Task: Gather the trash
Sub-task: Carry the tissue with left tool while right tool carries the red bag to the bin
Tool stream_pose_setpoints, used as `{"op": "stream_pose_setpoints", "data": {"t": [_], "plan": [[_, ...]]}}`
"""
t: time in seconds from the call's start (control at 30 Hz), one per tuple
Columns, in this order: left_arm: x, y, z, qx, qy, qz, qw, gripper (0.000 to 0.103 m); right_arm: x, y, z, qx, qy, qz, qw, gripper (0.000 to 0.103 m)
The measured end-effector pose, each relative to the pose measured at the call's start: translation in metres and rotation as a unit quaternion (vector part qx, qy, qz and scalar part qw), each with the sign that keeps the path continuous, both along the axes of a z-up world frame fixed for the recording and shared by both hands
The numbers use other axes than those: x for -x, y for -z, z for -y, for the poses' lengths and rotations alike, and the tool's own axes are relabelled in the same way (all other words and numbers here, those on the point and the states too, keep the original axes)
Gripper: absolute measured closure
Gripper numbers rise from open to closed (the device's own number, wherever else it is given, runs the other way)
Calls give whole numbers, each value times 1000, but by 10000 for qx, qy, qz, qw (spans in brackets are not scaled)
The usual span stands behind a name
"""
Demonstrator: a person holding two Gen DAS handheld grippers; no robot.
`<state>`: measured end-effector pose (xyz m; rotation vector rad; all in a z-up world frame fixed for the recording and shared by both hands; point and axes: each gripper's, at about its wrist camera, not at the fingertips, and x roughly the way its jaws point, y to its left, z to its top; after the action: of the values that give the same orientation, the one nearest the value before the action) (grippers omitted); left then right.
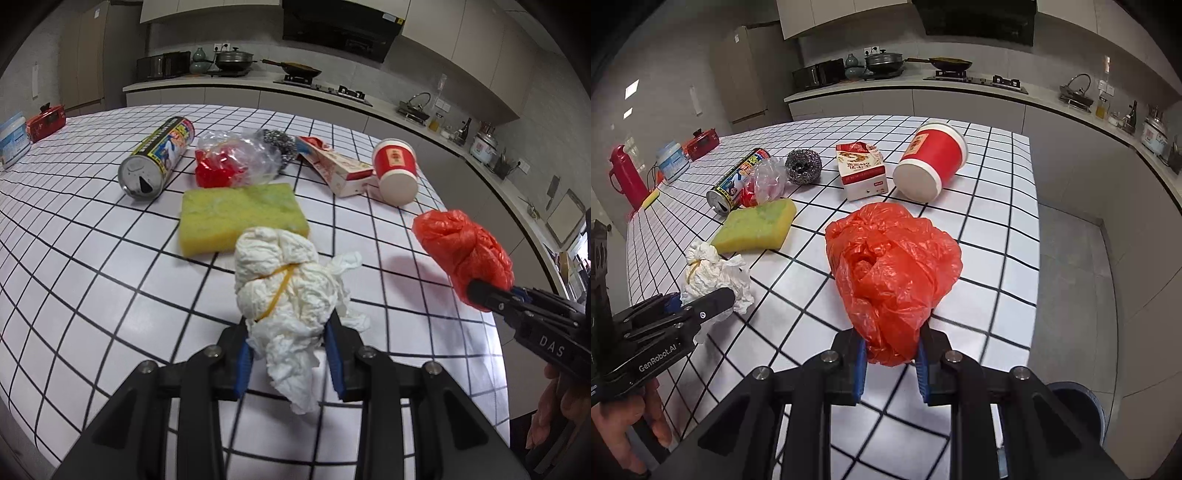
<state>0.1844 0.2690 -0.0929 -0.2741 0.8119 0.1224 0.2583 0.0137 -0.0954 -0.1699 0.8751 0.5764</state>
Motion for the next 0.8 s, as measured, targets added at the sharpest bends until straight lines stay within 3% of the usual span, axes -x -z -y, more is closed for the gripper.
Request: {"op": "stream_pose_setpoints", "data": {"t": [0.37, 0.8], "plan": [[10, -13, 67, -71, 446, 120, 9989, 68, 30, -20, 71, -157, 324, 113, 9993, 79], [8, -15, 174, -22, 1094, 191, 9938, 68, 55, -24, 198, -103, 1083, 127, 9940, 79]]}}
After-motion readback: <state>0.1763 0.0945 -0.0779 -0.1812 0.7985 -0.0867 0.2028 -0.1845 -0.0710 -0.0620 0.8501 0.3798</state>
